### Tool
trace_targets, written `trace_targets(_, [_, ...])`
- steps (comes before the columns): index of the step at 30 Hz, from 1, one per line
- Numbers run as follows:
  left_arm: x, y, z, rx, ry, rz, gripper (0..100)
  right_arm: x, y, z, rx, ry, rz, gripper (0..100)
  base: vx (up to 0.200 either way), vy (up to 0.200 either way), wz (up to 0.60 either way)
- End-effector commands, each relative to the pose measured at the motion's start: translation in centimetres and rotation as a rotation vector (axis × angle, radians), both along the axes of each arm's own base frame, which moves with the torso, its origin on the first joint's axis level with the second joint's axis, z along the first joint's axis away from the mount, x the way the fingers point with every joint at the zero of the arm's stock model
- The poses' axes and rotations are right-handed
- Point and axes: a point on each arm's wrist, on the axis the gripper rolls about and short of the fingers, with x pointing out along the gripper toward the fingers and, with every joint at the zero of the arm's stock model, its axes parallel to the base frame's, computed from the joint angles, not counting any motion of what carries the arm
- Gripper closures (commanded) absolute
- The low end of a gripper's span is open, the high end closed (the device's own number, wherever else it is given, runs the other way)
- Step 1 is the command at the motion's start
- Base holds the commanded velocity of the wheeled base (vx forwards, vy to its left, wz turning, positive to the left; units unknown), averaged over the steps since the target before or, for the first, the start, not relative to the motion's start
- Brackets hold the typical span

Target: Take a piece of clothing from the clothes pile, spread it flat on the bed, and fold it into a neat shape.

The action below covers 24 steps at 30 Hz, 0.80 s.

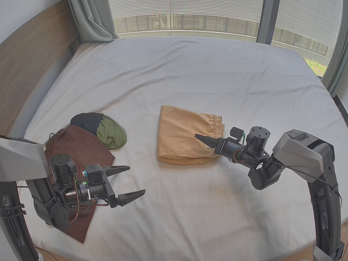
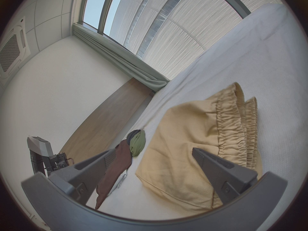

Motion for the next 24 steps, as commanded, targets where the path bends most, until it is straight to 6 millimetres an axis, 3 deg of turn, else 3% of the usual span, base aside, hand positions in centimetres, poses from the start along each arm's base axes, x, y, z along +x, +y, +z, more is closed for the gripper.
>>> trace_targets(1, [0.0, 0.0, -0.1, 0.0, 0.003, -0.002, 0, 0.5, -0.6, -3.0, -0.018, 0.054, -0.016, 0, 0.0, 0.0, 0.0])
trace_targets(12, [0.0, -0.1, 0.0, 0.0, 0.002, -0.003, 0, 0.4, -0.4, -3.0, -0.022, 0.034, -0.013, 0, 0.0, 0.0, 0.0])
trace_targets(18, [-0.3, -0.2, 0.2, -0.001, -0.002, -0.008, 0, -0.8, -0.2, 1.0, -0.002, -0.029, -0.013, 0, 0.0, 0.0, 0.0])
trace_targets(24, [-1.0, -0.5, 1.3, -0.007, -0.029, -0.02, 0, -4.0, -1.5, 7.2, -0.008, -0.14, -0.023, 0, 0.0, 0.0, 0.0])
